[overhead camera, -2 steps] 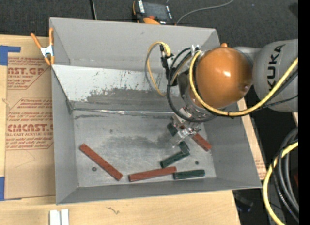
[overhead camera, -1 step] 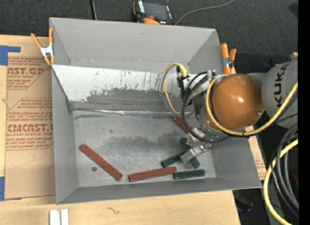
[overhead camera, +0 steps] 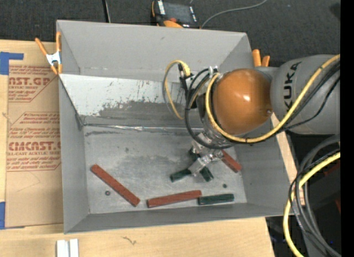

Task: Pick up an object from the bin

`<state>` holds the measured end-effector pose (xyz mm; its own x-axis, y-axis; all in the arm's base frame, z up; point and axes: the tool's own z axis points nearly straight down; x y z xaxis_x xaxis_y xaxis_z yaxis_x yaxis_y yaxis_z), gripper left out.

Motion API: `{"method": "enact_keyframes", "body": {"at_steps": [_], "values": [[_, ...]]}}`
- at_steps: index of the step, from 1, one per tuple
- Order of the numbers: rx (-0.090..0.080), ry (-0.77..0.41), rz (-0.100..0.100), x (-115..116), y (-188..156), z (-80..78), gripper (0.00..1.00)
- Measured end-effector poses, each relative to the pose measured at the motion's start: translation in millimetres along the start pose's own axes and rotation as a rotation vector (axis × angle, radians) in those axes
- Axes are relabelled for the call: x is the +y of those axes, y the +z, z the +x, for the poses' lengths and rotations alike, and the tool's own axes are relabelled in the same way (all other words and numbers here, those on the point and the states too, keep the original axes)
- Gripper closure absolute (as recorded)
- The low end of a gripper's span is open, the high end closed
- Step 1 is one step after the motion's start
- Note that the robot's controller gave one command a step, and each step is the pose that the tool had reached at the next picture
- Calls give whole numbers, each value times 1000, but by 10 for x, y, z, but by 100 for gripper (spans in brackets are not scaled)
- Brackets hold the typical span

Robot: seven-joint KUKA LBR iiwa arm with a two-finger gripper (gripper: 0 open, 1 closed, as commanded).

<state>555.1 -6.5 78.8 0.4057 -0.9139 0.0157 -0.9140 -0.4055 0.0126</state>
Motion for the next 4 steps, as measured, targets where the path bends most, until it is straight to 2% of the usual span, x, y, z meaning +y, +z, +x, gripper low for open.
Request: {"method": "enact_keyframes", "body": {"at_steps": [1,2,3,4], "values": [[-5,41,38,263,-9,-40,100],[-19,65,12,411,79,79,100],[-17,74,26,579,76,2,100],[-18,97,14,318,98,373,100]]}}
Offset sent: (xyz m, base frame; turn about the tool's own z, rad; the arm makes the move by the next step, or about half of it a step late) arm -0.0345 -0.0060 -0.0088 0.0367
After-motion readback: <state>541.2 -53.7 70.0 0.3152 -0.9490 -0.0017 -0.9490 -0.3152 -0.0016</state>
